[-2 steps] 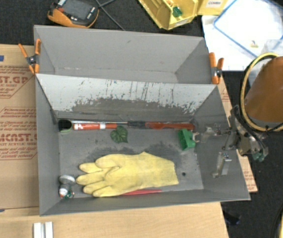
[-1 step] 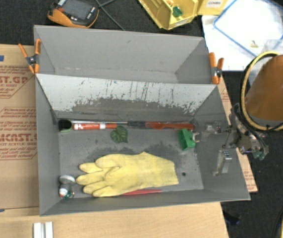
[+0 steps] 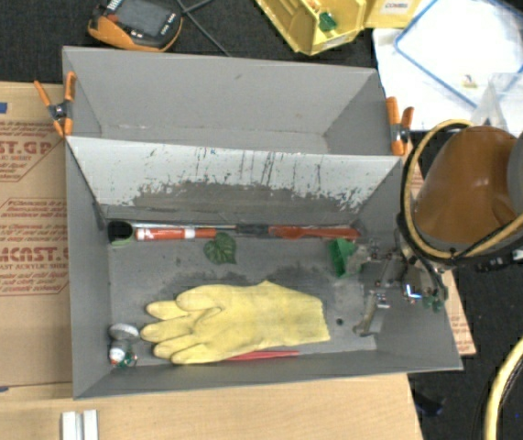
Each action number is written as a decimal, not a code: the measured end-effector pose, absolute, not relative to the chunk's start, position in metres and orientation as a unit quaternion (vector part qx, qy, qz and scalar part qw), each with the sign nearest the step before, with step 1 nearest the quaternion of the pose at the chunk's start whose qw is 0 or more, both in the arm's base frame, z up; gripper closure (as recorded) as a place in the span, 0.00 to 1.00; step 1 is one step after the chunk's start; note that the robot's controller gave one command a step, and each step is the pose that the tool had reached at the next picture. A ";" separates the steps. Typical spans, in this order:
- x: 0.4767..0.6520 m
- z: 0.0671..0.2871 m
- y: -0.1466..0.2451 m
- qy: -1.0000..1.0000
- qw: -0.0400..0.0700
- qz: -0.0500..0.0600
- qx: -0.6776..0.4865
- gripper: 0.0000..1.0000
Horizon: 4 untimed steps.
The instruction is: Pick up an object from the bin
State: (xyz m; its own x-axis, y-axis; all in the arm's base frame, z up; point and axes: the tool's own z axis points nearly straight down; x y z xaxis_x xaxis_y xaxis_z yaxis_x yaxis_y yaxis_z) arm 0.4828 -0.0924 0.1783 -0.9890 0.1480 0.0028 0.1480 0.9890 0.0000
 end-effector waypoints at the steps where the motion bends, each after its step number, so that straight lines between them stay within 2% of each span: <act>1: 0.542 0.176 -0.079 -0.993 -0.004 0.000 -0.117 0.00; 2: 0.507 0.101 -0.026 -0.992 0.000 -0.001 0.122 0.00; 3: 0.570 0.111 -0.061 -0.988 -0.008 0.003 0.156 0.00; 4: 0.568 0.110 -0.060 -0.988 -0.006 0.003 0.157 0.00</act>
Offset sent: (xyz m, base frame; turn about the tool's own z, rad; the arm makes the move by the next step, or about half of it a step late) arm 0.0160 0.0782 -0.0940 -0.4913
